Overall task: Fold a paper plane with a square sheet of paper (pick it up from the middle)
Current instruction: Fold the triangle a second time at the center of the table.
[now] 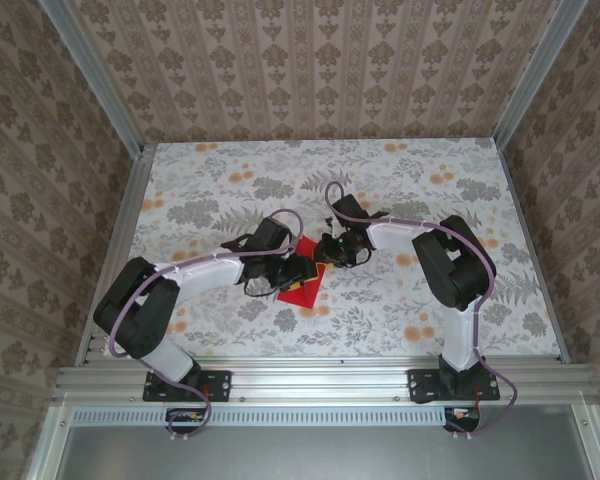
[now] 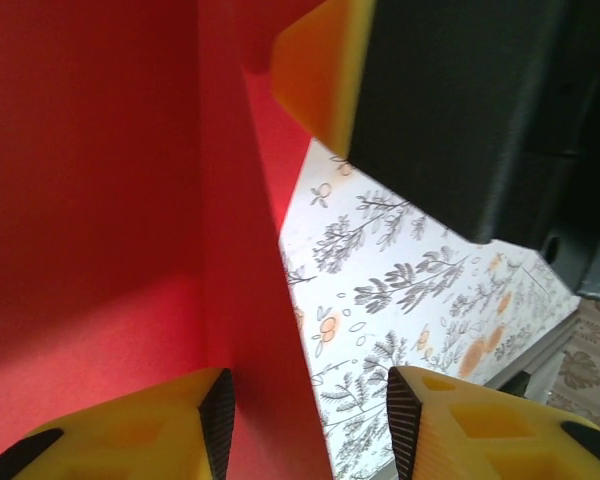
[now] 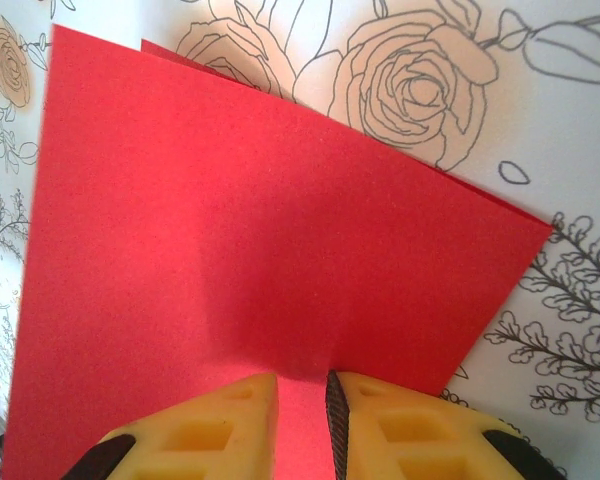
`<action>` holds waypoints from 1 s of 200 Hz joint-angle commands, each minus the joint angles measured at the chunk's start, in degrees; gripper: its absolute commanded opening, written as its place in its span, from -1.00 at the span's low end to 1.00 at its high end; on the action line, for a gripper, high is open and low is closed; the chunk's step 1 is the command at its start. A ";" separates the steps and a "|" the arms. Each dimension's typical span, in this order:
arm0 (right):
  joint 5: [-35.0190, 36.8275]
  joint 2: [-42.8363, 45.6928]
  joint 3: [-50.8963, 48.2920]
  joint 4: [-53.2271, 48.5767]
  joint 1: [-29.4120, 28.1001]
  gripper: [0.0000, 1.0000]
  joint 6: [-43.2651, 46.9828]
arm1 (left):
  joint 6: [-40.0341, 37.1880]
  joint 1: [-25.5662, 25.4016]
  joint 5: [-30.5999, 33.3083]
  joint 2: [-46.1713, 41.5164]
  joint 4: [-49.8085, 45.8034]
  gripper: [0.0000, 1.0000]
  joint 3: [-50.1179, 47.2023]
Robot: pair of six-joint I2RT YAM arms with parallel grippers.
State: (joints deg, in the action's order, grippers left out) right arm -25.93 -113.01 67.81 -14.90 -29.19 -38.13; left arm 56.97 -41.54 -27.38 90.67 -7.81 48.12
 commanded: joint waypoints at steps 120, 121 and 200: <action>2.42 -2.38 -0.39 -2.44 -0.08 -0.53 -0.89 | -0.61 0.22 1.62 -6.60 -6.66 -0.28 -3.37; 2.44 -2.39 -0.40 -2.43 -0.08 -0.53 -0.94 | -0.67 0.23 1.67 -6.58 -6.67 -0.29 -3.29; 2.13 -2.55 -0.06 -2.54 -0.08 -0.53 -0.81 | -1.65 0.58 2.77 -0.95 -8.29 -0.76 2.90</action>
State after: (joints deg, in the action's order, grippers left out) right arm -25.93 -113.21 67.81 -14.94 -29.19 -38.35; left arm 56.05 -41.47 -25.23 87.02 -15.09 47.48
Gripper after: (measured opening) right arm 0.236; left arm 0.120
